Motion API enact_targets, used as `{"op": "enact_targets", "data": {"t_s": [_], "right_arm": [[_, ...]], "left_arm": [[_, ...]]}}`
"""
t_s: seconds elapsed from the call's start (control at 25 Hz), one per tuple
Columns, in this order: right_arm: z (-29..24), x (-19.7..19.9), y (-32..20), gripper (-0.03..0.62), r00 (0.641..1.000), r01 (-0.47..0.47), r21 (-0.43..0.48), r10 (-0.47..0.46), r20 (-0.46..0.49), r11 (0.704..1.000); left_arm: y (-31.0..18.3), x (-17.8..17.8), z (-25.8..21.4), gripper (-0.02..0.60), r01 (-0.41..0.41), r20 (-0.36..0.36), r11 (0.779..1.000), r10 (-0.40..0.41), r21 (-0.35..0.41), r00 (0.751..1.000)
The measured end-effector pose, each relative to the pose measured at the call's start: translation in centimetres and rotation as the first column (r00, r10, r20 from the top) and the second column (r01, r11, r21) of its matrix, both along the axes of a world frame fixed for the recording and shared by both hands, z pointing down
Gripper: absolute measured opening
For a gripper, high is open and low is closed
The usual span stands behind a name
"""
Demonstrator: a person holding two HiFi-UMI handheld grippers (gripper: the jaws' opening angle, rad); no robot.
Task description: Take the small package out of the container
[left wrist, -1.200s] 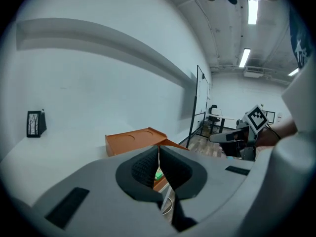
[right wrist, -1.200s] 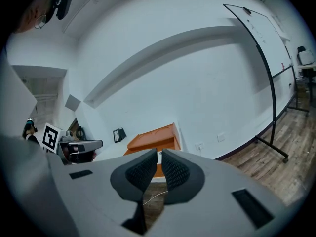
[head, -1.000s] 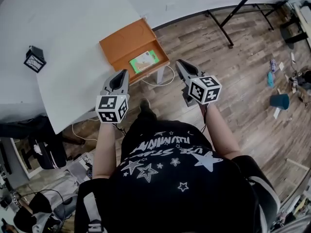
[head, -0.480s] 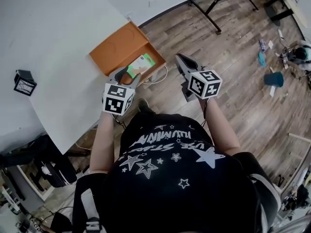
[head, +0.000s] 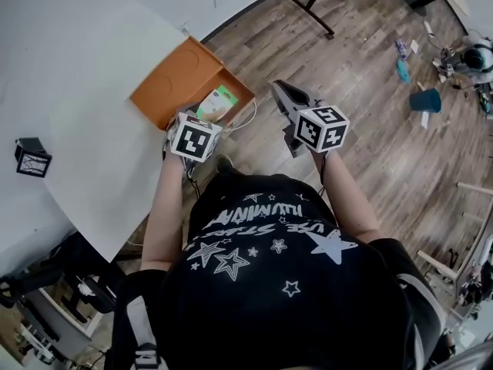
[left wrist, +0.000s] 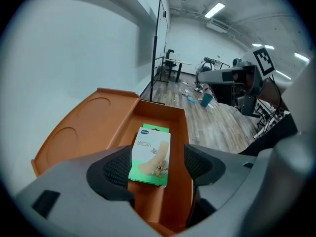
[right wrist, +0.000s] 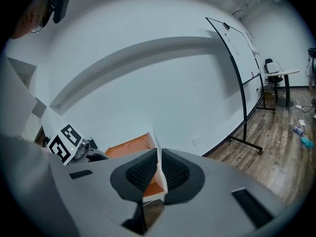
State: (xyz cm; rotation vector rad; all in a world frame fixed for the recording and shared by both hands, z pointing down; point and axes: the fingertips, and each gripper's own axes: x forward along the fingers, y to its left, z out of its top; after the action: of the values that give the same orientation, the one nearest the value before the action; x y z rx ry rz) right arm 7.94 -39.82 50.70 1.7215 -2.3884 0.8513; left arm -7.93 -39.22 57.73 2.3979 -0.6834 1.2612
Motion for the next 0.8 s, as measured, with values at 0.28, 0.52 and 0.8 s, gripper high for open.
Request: {"op": "enact_targets", "data": {"t_s": [0.28,0.52,0.8], "right_arm": [[0.4,-0.5,-0.1,0.057,1.0,0.002,-0.014,-0.002,0.003,1.0],[0.9,-0.7,-0.3,0.057,1.0,0.015,-0.023,-0.014,0.011,1.0],[1.4,0.1,0.0,0.057,1.0,0.015,-0.035,-0.014,0.022,0.999]], "left_arm": [[-0.7,0.4,1.6,0.353,-0.023,0.072,0.999,0.025,-0.031,0.997],[-1.0,0.4,3.7,0.362,-0.05,0.183,0.997,0.06,-0.057,0.981],[-1.1,0.8,5.0,0.36,-0.078,0.287,0.996,0.09,-0.052,0.954]]}}
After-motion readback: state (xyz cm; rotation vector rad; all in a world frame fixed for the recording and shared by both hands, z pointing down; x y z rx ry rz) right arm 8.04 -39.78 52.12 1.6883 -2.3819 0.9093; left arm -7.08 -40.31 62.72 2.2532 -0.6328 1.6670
